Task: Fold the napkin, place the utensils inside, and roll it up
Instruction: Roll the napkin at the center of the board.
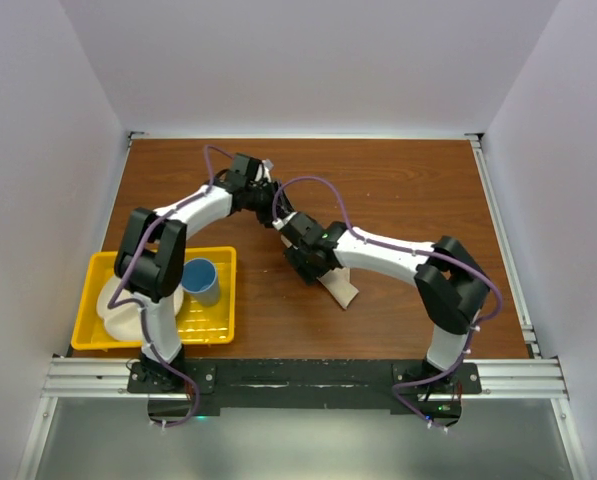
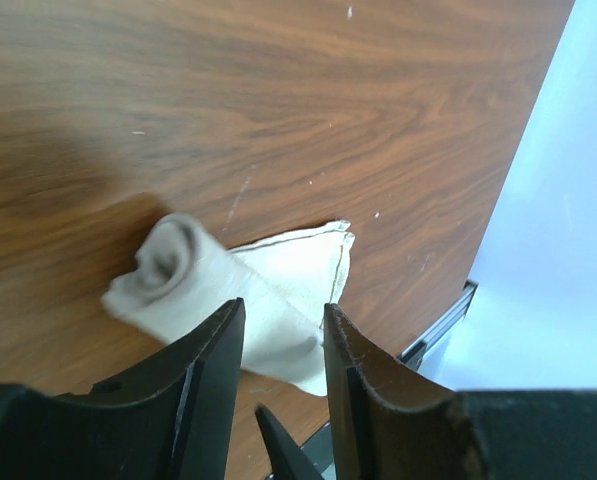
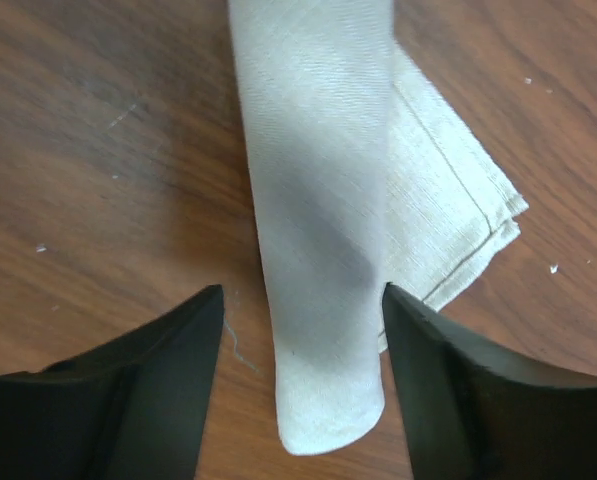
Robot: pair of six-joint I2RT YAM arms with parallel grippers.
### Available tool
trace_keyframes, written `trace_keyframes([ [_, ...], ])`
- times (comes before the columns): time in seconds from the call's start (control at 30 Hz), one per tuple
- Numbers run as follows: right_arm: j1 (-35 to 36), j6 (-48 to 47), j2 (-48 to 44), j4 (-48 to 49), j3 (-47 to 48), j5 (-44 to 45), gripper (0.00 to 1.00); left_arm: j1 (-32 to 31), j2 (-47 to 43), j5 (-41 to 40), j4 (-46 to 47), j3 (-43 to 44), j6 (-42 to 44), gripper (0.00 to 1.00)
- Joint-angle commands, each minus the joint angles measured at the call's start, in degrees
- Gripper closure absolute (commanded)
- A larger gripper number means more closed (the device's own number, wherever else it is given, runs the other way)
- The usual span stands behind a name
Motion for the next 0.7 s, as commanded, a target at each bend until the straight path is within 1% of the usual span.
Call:
trace_keyframes([
  [0.0, 1.3, -0.2, 1.0, 0.0, 2.3, 8.3, 0.41, 3.3, -6.7, -1.5, -2.1, -2.0, -0.8, 0.57],
  [0.1, 1.4, -0.2, 2.6, 1.1, 1.5, 7.9, 0.42, 3.8, -7.6, -0.7, -2.1, -3.4, 0.1, 0.57],
  [0.23, 1.4, 0.4, 5.2, 2.0, 0.3, 8.8, 0.39, 3.8, -9.5, -0.4, -0.5, -5.4, 0.1, 0.57],
  [0.33, 1.4, 0.5, 6.2, 2.9, -0.5, 9.2, 0.40, 3.8, -10.1, -0.2, -0.8, -5.6, 1.0, 0.57],
  [0.4, 1.2, 0.8, 6.6, 3.6, -1.1, 9.7, 0.49, 3.8, -10.3, 0.1, -0.8, -5.9, 1.2, 0.57],
  [0.47, 0.0, 0.9, 7.2, 4.0, -1.1, 9.5, 0.73, 3.8, -10.4, 0.6, -0.6, -6.2, 1.6, 0.57],
  [0.57, -1.5, -0.2, 6.7, 4.0, -0.7, 7.6, 0.78, 3.8, -10.4, 1.1, -0.3, -6.7, 2.2, 0.57],
  [0.6, -2.1, -0.9, 6.1, 4.3, -0.3, 3.7, 0.81, 3.8, -10.5, 1.2, -0.4, -6.8, 2.3, 0.57],
  [0.67, -3.1, -2.8, 3.4, 4.6, 0.2, -2.1, 0.82, 3.8, -10.7, 1.1, -0.4, -6.7, 3.0, 0.57],
])
